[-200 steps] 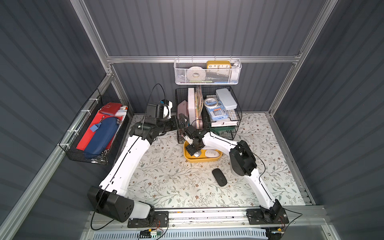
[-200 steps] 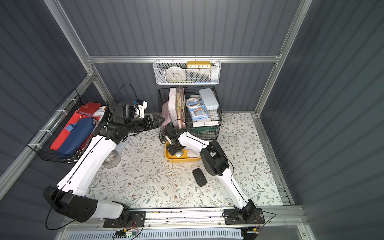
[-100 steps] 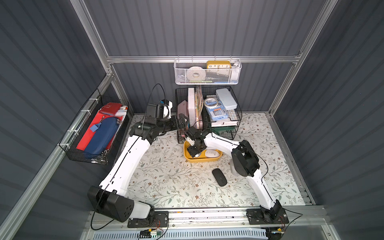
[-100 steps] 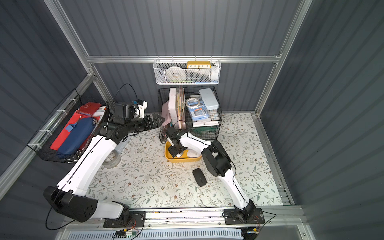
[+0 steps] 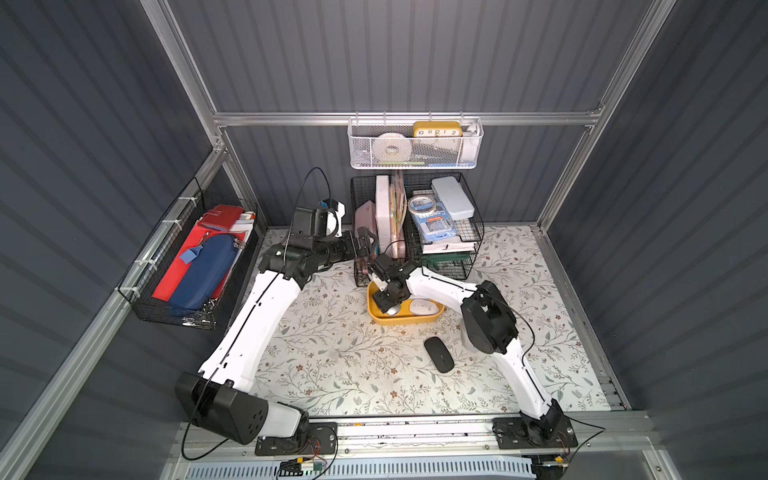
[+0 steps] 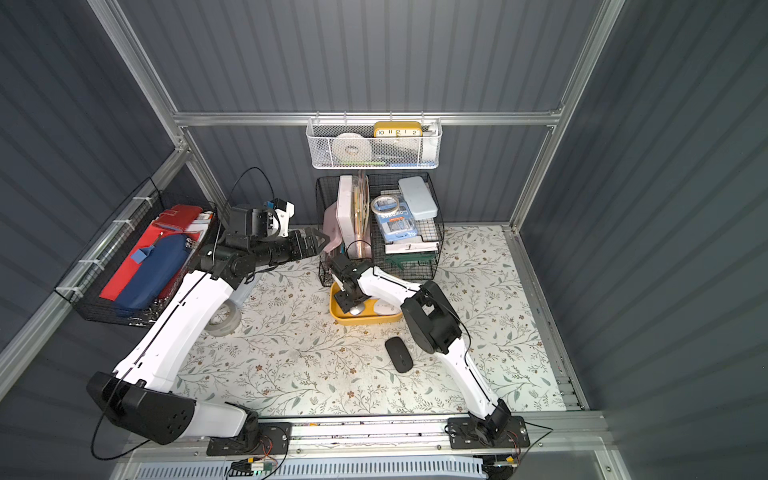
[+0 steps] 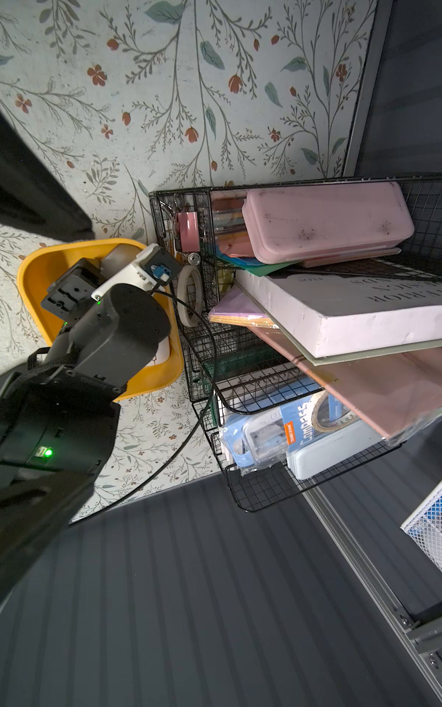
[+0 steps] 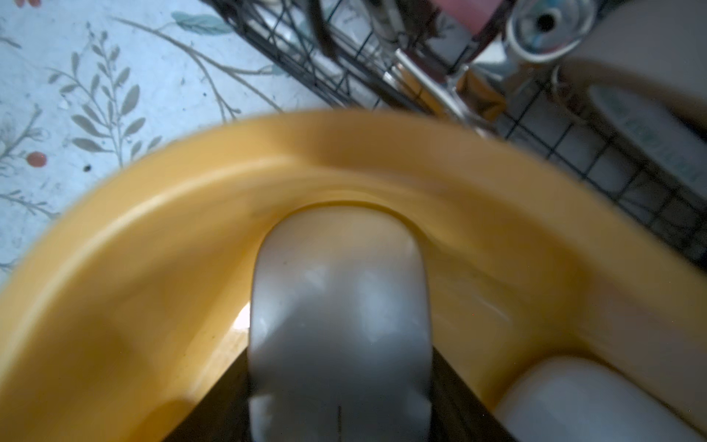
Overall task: Take out the mouse from the storage box
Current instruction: Pick up the mouse from the storage box.
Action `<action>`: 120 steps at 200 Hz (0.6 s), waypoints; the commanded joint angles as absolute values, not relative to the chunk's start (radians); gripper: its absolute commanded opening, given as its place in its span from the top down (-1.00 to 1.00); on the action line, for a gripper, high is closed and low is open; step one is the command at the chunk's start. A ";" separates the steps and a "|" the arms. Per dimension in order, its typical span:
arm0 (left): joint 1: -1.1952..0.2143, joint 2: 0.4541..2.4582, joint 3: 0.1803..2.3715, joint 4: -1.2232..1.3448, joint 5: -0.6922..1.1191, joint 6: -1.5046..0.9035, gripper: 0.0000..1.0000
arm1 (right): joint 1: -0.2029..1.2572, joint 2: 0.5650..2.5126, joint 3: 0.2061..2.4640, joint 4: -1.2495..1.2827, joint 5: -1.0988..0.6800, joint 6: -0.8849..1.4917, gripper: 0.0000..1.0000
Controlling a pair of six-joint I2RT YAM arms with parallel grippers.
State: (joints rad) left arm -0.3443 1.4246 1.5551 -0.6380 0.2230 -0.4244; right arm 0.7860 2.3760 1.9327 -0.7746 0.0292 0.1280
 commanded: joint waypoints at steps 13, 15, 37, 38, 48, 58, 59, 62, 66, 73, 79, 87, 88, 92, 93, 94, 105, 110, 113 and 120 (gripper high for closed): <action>-0.339 1.420 1.572 -0.657 0.221 -0.410 -0.98 | 0.801 2.389 1.872 -0.844 0.056 0.176 -0.08; -0.339 1.419 1.572 -0.657 0.222 -0.410 -0.98 | 0.801 2.386 1.871 -0.844 0.058 0.176 -0.08; -0.338 1.421 1.575 -0.657 0.224 -0.410 -0.98 | 0.805 2.348 1.870 -0.839 0.089 0.184 -0.03; -0.339 1.421 1.575 -0.657 0.224 -0.410 -0.98 | 0.805 2.345 1.870 -0.838 0.091 0.184 -0.03; -0.339 1.420 1.575 -0.655 0.223 -0.410 -0.98 | 0.807 2.323 1.864 -0.827 0.112 0.185 -0.03; -0.339 1.420 1.574 -0.654 0.222 -0.410 -0.98 | 0.807 2.302 1.862 -0.820 0.127 0.187 -0.03; -0.339 1.420 1.574 -0.654 0.222 -0.410 -0.98 | 0.807 2.300 1.862 -0.819 0.127 0.187 -0.03; -0.339 1.421 1.574 -0.653 0.224 -0.410 -0.98 | 0.806 2.294 1.863 -0.817 0.132 0.187 -0.02; -0.338 1.422 1.574 -0.652 0.225 -0.410 -0.98 | 0.806 2.287 1.863 -0.816 0.138 0.187 -0.02; -0.338 1.422 1.572 -0.650 0.227 -0.410 -0.98 | 0.805 2.279 1.865 -0.814 0.149 0.187 -0.02; -0.339 1.422 1.572 -0.649 0.229 -0.411 -0.98 | 0.805 2.271 1.865 -0.811 0.154 0.186 -0.02; -0.339 1.422 1.572 -0.647 0.230 -0.411 -0.99 | 0.805 2.266 1.868 -0.813 0.164 0.186 -0.02; -0.338 1.421 1.572 -0.647 0.230 -0.411 -0.98 | 0.805 2.266 1.868 -0.813 0.166 0.186 -0.02; -0.339 1.421 1.572 -0.647 0.232 -0.413 -0.99 | 0.805 2.262 1.870 -0.813 0.167 0.186 -0.02; -0.338 1.421 1.572 -0.647 0.232 -0.413 -0.98 | 0.805 2.261 1.870 -0.813 0.168 0.186 -0.02; -0.339 1.421 1.572 -0.646 0.232 -0.413 -0.98 | 0.805 2.260 1.870 -0.813 0.168 0.186 -0.02; -0.339 1.419 1.571 -0.644 0.233 -0.413 -0.99 | 0.805 2.253 1.870 -0.812 0.173 0.185 -0.02; -0.339 1.417 1.569 -0.643 0.232 -0.413 -0.98 | 0.805 2.250 1.869 -0.813 0.181 0.189 -0.02; -0.339 1.417 1.569 -0.643 0.232 -0.413 -0.98 | 0.805 2.248 1.867 -0.811 0.184 0.190 -0.03; -0.339 1.416 1.569 -0.642 0.232 -0.413 -0.98 | 0.805 2.244 1.865 -0.807 0.187 0.189 -0.03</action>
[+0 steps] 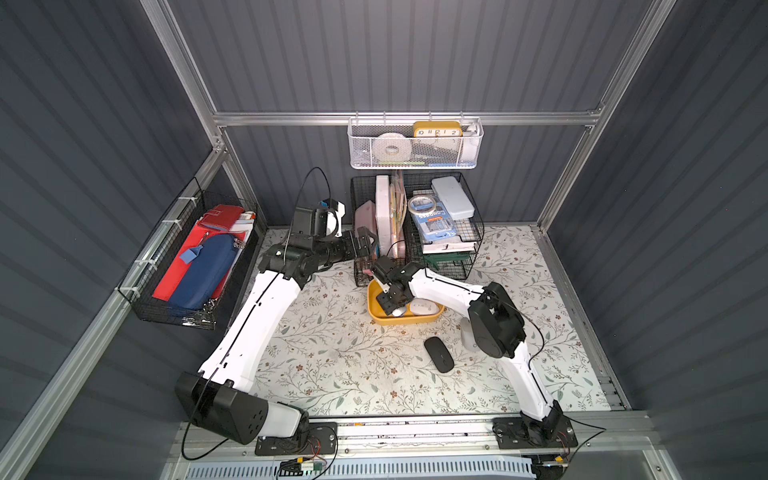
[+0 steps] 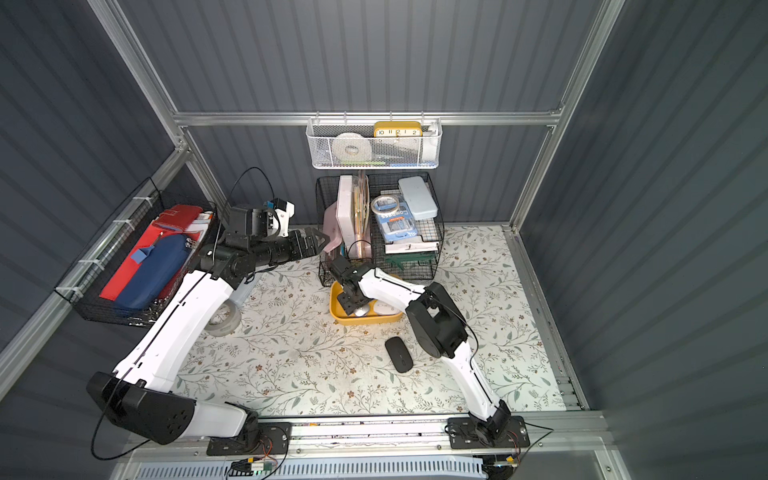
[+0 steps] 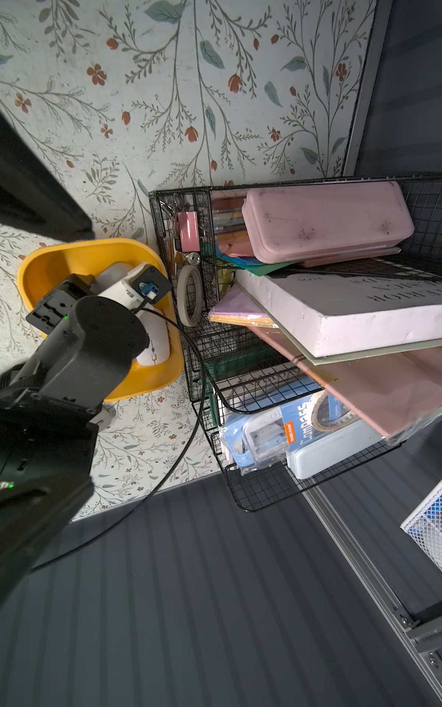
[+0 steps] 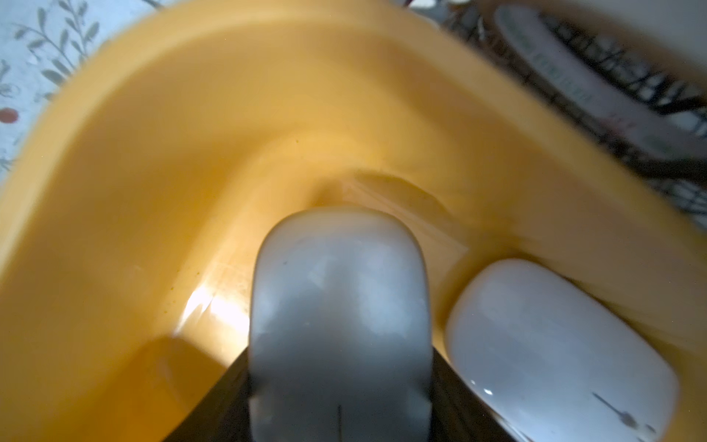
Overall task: Take out the mouse from the storage box
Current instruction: Pick up the mouse from the storage box.
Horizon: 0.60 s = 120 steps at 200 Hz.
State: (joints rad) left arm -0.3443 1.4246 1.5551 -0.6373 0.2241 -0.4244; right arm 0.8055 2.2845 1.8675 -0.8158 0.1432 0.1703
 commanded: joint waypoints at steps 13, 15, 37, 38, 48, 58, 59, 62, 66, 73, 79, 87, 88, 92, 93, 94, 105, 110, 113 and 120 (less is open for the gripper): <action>-0.339 1.417 1.569 -0.646 0.233 -0.413 -0.98 | 0.804 2.243 1.871 -0.812 0.187 0.186 -0.03; -0.339 1.416 1.569 -0.646 0.233 -0.413 -0.98 | 0.804 2.242 1.871 -0.814 0.187 0.186 -0.03; -0.339 1.412 1.568 -0.646 0.232 -0.413 -0.98 | 0.804 2.232 1.875 -0.818 0.187 0.186 -0.03; -0.339 1.412 1.568 -0.646 0.231 -0.413 -0.99 | 0.804 2.232 1.876 -0.819 0.188 0.186 -0.03; -0.339 1.412 1.568 -0.645 0.230 -0.413 -0.98 | 0.802 2.230 1.876 -0.818 0.185 0.184 -0.04; -0.339 1.413 1.568 -0.644 0.233 -0.413 -0.98 | 0.802 2.233 1.880 -0.824 0.185 0.181 -0.04; -0.339 1.413 1.568 -0.644 0.233 -0.413 -0.99 | 0.802 2.233 1.881 -0.825 0.185 0.181 -0.04; -0.338 1.413 1.569 -0.643 0.233 -0.413 -0.98 | 0.802 2.234 1.883 -0.828 0.187 0.181 -0.04; -0.339 1.414 1.569 -0.642 0.235 -0.413 -0.98 | 0.802 2.235 1.887 -0.832 0.189 0.182 -0.04; -0.339 1.414 1.569 -0.640 0.236 -0.414 -0.98 | 0.802 2.232 1.888 -0.837 0.193 0.183 -0.04; -0.339 1.413 1.569 -0.640 0.238 -0.414 -0.98 | 0.802 2.228 1.888 -0.836 0.194 0.181 -0.04; -0.339 1.413 1.569 -0.638 0.238 -0.414 -0.98 | 0.802 2.219 1.887 -0.837 0.198 0.181 -0.04; -0.339 1.413 1.569 -0.638 0.238 -0.414 -0.98 | 0.802 2.218 1.887 -0.837 0.200 0.181 -0.04; -0.339 1.413 1.569 -0.638 0.238 -0.414 -0.98 | 0.802 2.213 1.888 -0.837 0.200 0.180 -0.04; -0.339 1.413 1.569 -0.638 0.238 -0.414 -0.98 | 0.802 2.212 1.888 -0.837 0.199 0.180 -0.04; -0.339 1.413 1.569 -0.638 0.238 -0.413 -0.98 | 0.802 2.211 1.888 -0.836 0.200 0.180 -0.04; -0.339 1.414 1.572 -0.639 0.238 -0.413 -0.98 | 0.802 2.199 1.890 -0.839 0.202 0.175 -0.04; -0.339 1.415 1.573 -0.638 0.238 -0.413 -0.98 | 0.802 2.192 1.893 -0.842 0.204 0.175 -0.04; -0.339 1.414 1.574 -0.638 0.238 -0.413 -0.98 | 0.802 2.189 1.894 -0.844 0.204 0.175 -0.04; -0.339 1.417 1.576 -0.638 0.238 -0.413 -0.98 | 0.802 2.178 1.897 -0.848 0.205 0.173 -0.04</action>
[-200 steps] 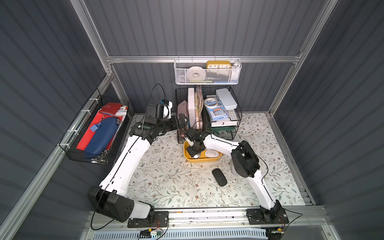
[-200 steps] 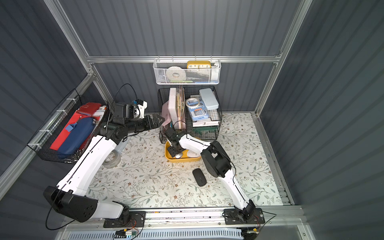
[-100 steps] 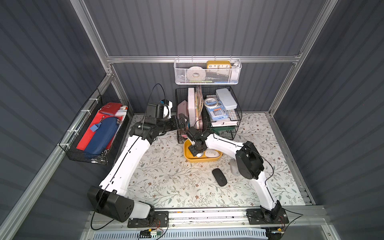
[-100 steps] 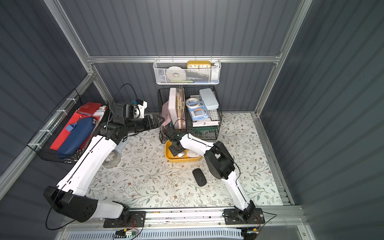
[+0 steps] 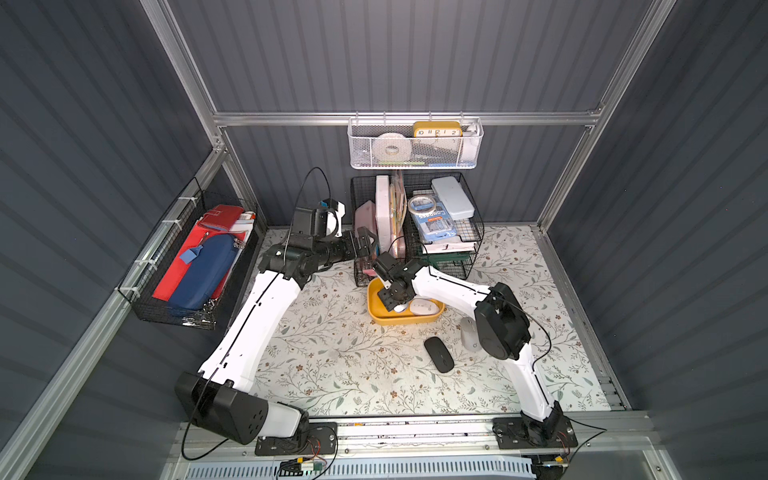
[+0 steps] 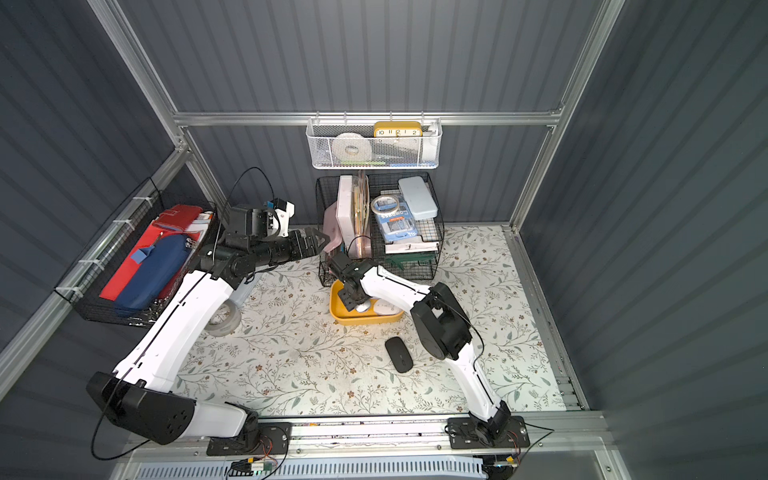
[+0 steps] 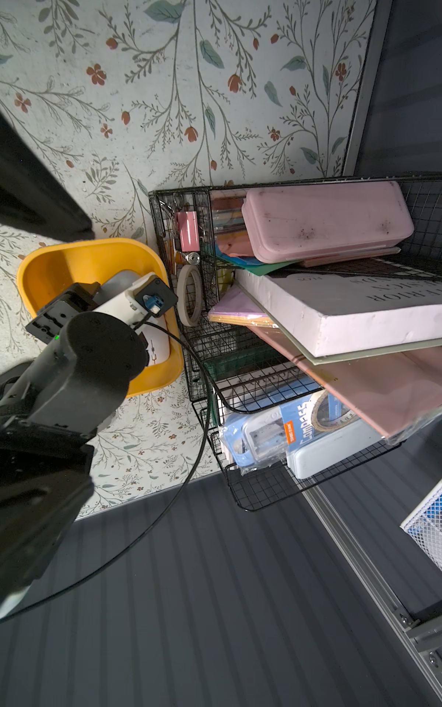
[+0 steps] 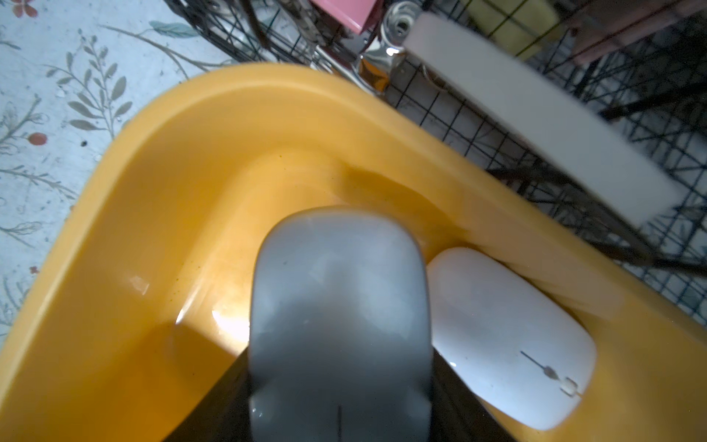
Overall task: Take out the mouse from the storage box
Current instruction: Pick up the mouse from the storage box, then place the mouse at the center of the board.
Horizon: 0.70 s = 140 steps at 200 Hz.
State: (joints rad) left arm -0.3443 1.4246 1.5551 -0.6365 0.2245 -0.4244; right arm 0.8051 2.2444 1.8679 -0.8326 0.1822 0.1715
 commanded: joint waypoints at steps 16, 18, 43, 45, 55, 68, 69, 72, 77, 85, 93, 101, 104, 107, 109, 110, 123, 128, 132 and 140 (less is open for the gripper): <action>-0.339 1.419 1.580 -0.634 0.241 -0.413 -0.98 | 0.802 2.157 1.901 -0.859 0.206 0.173 -0.04; -0.339 1.419 1.580 -0.634 0.241 -0.413 -0.98 | 0.802 2.154 1.901 -0.860 0.206 0.174 -0.04; -0.339 1.417 1.583 -0.630 0.242 -0.413 -0.98 | 0.804 2.100 1.878 -0.868 0.206 0.179 -0.03; -0.339 1.417 1.583 -0.631 0.242 -0.413 -0.98 | 0.804 2.094 1.874 -0.868 0.205 0.179 -0.03; -0.339 1.419 1.587 -0.634 0.237 -0.410 -0.98 | 0.807 2.066 1.854 -0.869 0.204 0.182 -0.04; -0.339 1.420 1.596 -0.639 0.230 -0.407 -0.98 | 0.815 2.031 1.826 -0.875 0.202 0.188 -0.03; -0.339 1.420 1.597 -0.639 0.229 -0.407 -0.98 | 0.816 2.028 1.824 -0.875 0.201 0.188 -0.03; -0.338 1.420 1.599 -0.640 0.230 -0.407 -0.98 | 0.819 2.020 1.817 -0.877 0.201 0.189 -0.03; -0.339 1.420 1.602 -0.641 0.230 -0.407 -0.98 | 0.825 2.006 1.807 -0.879 0.201 0.190 -0.03; -0.339 1.421 1.604 -0.640 0.231 -0.407 -0.98 | 0.838 1.981 1.783 -0.887 0.203 0.193 -0.03; -0.339 1.422 1.603 -0.637 0.233 -0.408 -0.98 | 0.849 1.962 1.763 -0.892 0.203 0.199 -0.03; -0.339 1.422 1.600 -0.633 0.236 -0.409 -0.98 | 0.867 1.939 1.737 -0.900 0.196 0.209 -0.03; -0.338 1.420 1.599 -0.632 0.236 -0.410 -0.98 | 0.872 1.930 1.729 -0.902 0.192 0.212 -0.03; -0.339 1.420 1.597 -0.631 0.238 -0.412 -0.98 | 0.877 1.924 1.722 -0.904 0.191 0.215 -0.03; -0.339 1.420 1.597 -0.629 0.238 -0.412 -0.98 | 0.881 1.919 1.716 -0.906 0.190 0.217 -0.03; -0.339 1.420 1.596 -0.629 0.238 -0.413 -0.99 | 0.884 1.915 1.710 -0.908 0.188 0.219 -0.03; -0.339 1.417 1.588 -0.623 0.241 -0.413 -0.99 | 0.917 1.885 1.669 -0.918 0.186 0.233 -0.03; -0.339 1.417 1.584 -0.621 0.242 -0.414 -0.98 | 0.929 1.874 1.654 -0.921 0.184 0.239 -0.03; -0.339 1.416 1.581 -0.619 0.242 -0.414 -0.99 | 0.939 1.867 1.642 -0.924 0.185 0.245 -0.03; -0.339 1.413 1.575 -0.615 0.244 -0.417 -0.98 | 0.958 1.854 1.618 -0.927 0.187 0.255 -0.03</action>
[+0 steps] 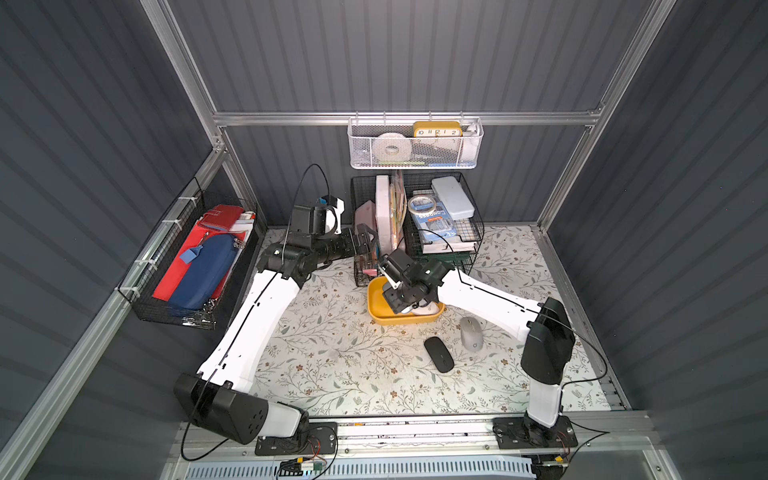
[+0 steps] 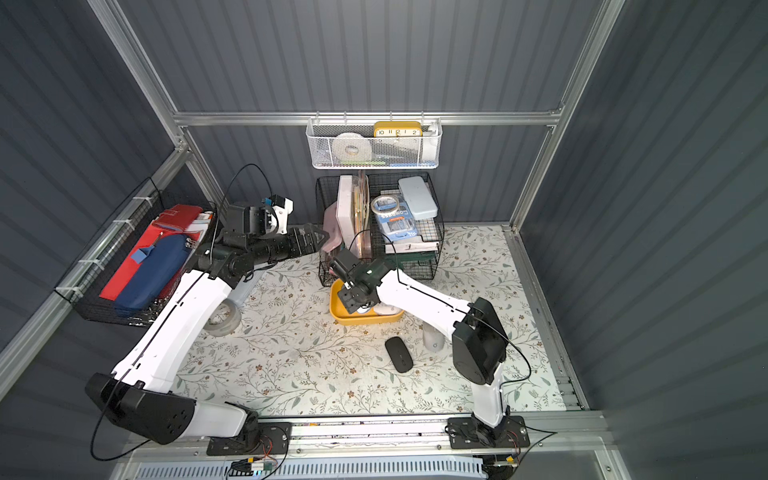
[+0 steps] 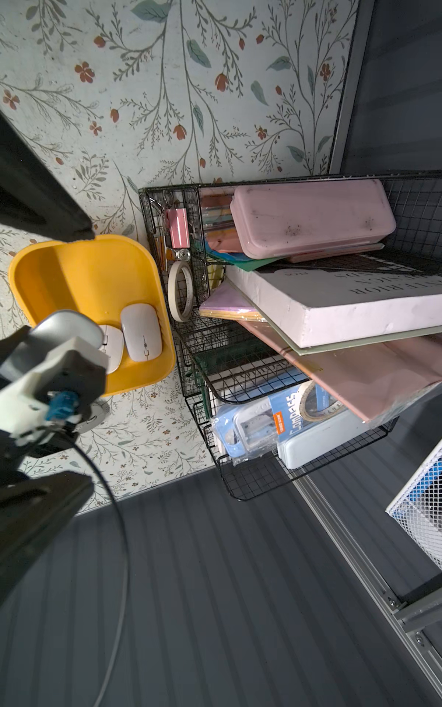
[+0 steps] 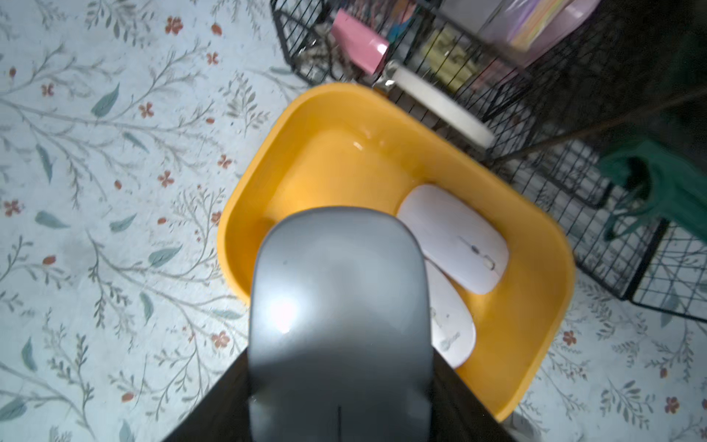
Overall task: Take out the mouse from the storage box
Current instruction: Place the mouse at the center of the board.
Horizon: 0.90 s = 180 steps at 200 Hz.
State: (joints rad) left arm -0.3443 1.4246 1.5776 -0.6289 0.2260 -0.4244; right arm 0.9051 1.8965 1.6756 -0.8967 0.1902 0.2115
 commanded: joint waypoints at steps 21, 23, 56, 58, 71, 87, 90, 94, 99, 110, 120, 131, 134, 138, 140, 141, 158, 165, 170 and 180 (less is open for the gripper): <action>-0.339 1.412 1.565 -0.607 0.256 -0.420 -0.99 | 0.992 1.828 1.561 -0.926 0.172 0.286 -0.03; -0.339 1.413 1.565 -0.606 0.257 -0.422 -0.98 | 0.994 1.826 1.555 -0.923 0.171 0.290 -0.03; -0.339 1.409 1.551 -0.594 0.264 -0.429 -0.99 | 1.014 1.822 1.461 -0.862 0.128 0.333 -0.03; -0.339 1.410 1.551 -0.594 0.264 -0.429 -0.98 | 1.015 1.823 1.456 -0.861 0.125 0.335 -0.03; -0.339 1.413 1.549 -0.594 0.267 -0.432 -0.99 | 1.018 1.838 1.439 -0.848 0.110 0.343 -0.03; -0.338 1.412 1.547 -0.595 0.267 -0.433 -0.98 | 1.029 1.859 1.418 -0.840 0.100 0.336 -0.03; -0.339 1.413 1.546 -0.595 0.266 -0.433 -0.98 | 1.030 1.862 1.413 -0.837 0.097 0.334 -0.03; -0.339 1.411 1.545 -0.595 0.265 -0.434 -0.98 | 1.033 1.869 1.408 -0.834 0.091 0.331 -0.03; -0.339 1.412 1.543 -0.595 0.264 -0.434 -0.98 | 1.036 1.875 1.400 -0.831 0.087 0.327 -0.03; -0.339 1.414 1.542 -0.596 0.265 -0.435 -0.98 | 1.042 1.887 1.388 -0.822 0.079 0.322 -0.03; -0.339 1.414 1.540 -0.597 0.265 -0.436 -0.98 | 1.046 1.895 1.379 -0.816 0.071 0.321 -0.03; -0.339 1.416 1.539 -0.595 0.265 -0.437 -0.98 | 1.050 1.903 1.371 -0.812 0.062 0.319 -0.03; -0.339 1.416 1.537 -0.594 0.265 -0.437 -0.98 | 1.051 1.905 1.367 -0.808 0.059 0.319 -0.03; -0.339 1.416 1.536 -0.594 0.267 -0.438 -0.98 | 1.052 1.907 1.363 -0.804 0.053 0.319 -0.03; -0.339 1.416 1.536 -0.593 0.267 -0.439 -0.98 | 1.052 1.909 1.360 -0.803 0.051 0.319 -0.03; -0.339 1.415 1.535 -0.592 0.267 -0.439 -0.98 | 1.052 1.910 1.359 -0.800 0.050 0.319 -0.03; -0.339 1.414 1.531 -0.589 0.268 -0.440 -0.98 | 1.055 1.929 1.350 -0.794 0.034 0.318 -0.03; -0.339 1.414 1.531 -0.590 0.269 -0.440 -0.98 | 1.057 1.935 1.345 -0.791 0.032 0.319 -0.03; -0.339 1.414 1.531 -0.591 0.268 -0.441 -0.99 | 1.057 1.941 1.340 -0.787 0.028 0.321 -0.03; -0.339 1.414 1.535 -0.593 0.268 -0.440 -0.98 | 1.059 1.943 1.334 -0.785 0.025 0.321 -0.03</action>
State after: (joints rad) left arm -0.3443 1.4246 1.5425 -0.6048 0.2481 -0.4339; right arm 1.0527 1.9285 1.3502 -0.8181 0.0494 0.3183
